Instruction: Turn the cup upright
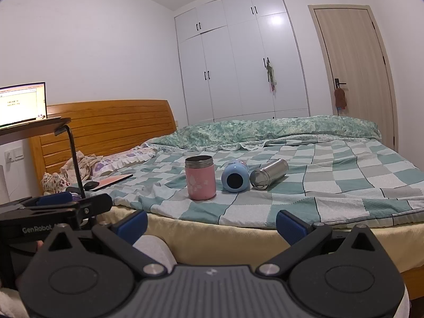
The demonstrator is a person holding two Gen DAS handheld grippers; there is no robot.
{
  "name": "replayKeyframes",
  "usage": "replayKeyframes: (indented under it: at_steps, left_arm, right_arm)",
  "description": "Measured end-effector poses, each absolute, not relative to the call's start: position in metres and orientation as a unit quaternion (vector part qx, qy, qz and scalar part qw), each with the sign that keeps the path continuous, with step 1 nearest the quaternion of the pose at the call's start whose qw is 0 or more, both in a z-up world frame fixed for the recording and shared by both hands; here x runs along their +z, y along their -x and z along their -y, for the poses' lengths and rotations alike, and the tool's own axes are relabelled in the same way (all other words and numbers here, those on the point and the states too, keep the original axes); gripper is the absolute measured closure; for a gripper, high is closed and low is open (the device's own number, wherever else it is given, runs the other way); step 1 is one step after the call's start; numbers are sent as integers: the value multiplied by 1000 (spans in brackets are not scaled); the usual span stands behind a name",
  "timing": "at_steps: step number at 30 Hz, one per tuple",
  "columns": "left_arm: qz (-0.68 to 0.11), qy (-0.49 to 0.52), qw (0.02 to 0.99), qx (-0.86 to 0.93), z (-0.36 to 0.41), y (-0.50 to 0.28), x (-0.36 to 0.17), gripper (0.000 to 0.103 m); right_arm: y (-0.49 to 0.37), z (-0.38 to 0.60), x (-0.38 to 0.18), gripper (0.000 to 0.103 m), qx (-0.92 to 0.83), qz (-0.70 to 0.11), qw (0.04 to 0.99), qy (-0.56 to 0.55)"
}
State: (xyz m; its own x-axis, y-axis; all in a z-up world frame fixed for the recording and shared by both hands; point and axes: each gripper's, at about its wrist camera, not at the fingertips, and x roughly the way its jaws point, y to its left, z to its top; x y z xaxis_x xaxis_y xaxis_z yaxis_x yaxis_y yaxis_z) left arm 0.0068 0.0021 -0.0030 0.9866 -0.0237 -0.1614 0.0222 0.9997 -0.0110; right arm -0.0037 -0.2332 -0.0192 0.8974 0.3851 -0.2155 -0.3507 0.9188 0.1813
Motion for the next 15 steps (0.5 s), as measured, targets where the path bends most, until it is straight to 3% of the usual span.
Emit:
replayKeyframes:
  at_steps: [15]
  left_arm:
    - [-81, 5, 997, -12, 1, -6, -3, 0]
  right_arm:
    - [3, 234, -20, 0, 190, -124, 972, -68]
